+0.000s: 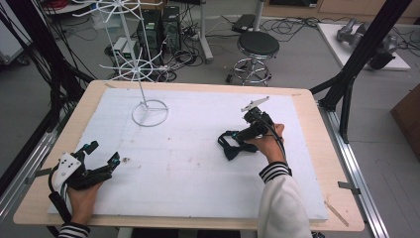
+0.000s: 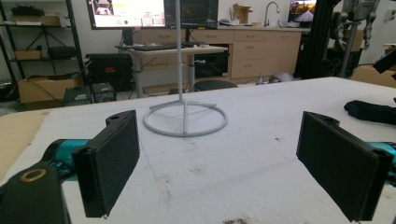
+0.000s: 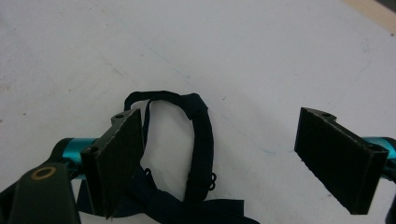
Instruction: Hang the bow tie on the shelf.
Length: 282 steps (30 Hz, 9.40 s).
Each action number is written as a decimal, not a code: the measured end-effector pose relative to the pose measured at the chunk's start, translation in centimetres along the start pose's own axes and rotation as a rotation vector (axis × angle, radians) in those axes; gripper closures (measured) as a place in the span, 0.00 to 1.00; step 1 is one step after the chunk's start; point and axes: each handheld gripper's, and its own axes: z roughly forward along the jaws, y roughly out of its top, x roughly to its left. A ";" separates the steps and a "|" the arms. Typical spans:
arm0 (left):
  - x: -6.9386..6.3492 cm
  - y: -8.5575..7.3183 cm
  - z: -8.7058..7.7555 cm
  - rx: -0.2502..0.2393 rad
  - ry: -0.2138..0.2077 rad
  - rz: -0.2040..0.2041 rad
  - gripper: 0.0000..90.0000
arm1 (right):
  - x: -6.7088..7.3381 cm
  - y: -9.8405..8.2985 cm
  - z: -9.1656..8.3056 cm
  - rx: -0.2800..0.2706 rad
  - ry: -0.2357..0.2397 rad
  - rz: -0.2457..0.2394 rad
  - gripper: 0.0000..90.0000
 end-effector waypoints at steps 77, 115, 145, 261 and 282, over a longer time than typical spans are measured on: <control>0.0 0.0 0.0 -0.001 0.001 0.003 0.15 | 0.2 1.0 4.1 0.335 0.068 -0.040 0.97; 0.0 0.0 0.0 -0.003 0.002 0.004 0.15 | 2.3 3.9 0.7 -0.130 0.157 0.009 0.98; 0.0 0.0 0.0 -0.006 0.002 -0.003 0.15 | 6.1 9.9 -1.1 -0.365 0.216 0.019 0.98; 0.1 0.0 -0.1 -0.007 0.004 -0.010 0.15 | 10.1 8.8 -10.1 -0.609 -0.012 -0.122 0.12; 0.0 -0.1 -0.2 -0.020 0.007 -0.001 0.15 | 7.3 -11.6 -9.7 -0.764 -0.201 0.006 0.12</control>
